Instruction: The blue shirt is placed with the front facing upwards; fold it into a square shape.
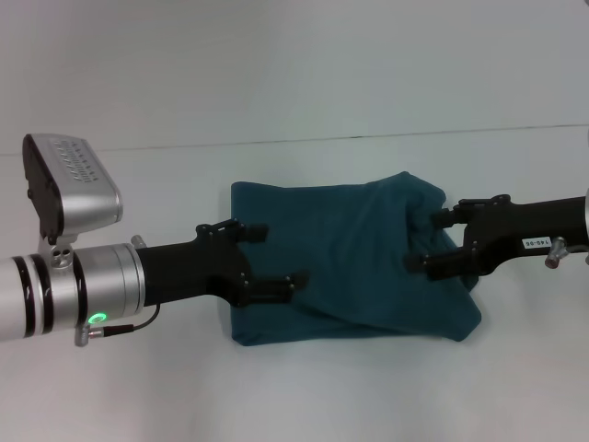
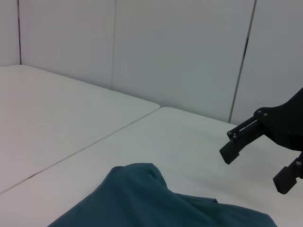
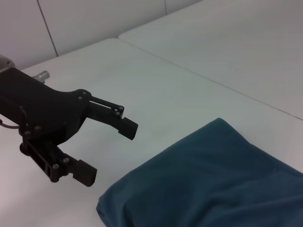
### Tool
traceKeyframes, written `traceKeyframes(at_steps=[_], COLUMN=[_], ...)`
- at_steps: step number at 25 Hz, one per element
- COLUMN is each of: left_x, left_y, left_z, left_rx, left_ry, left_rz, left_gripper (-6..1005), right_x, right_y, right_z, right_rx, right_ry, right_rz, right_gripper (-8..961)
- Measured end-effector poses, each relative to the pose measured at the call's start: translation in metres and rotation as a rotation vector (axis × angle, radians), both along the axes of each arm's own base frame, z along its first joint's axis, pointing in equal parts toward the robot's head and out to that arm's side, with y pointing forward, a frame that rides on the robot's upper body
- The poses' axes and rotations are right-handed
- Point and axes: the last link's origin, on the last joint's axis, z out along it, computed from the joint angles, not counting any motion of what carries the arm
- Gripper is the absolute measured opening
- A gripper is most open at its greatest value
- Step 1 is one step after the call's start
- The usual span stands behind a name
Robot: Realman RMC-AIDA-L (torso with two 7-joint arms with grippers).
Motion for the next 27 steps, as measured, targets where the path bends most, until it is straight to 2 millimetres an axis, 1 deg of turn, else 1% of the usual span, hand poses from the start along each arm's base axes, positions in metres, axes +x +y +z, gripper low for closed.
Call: traceKeyframes(at_steps=[10,27], left_x=[-0.0007,-0.0030], left_y=[-0.0001,-0.0033], left_z=[-0.0005,0.0028], left_rx=[0.002,0.008], left_ry=[0.001,-0.006], left_rz=[0.003,0.004], left_gripper=[949,949], right_x=[0.0006,-0.0048], right_y=[-0.0022,-0.0015], right_z=[-0.0031,-0.0065], right_rx=[-0.001,0.012], right_ry=[0.009,0.022], right_rz=[-0.008,-0.002], right_gripper=[935,935])
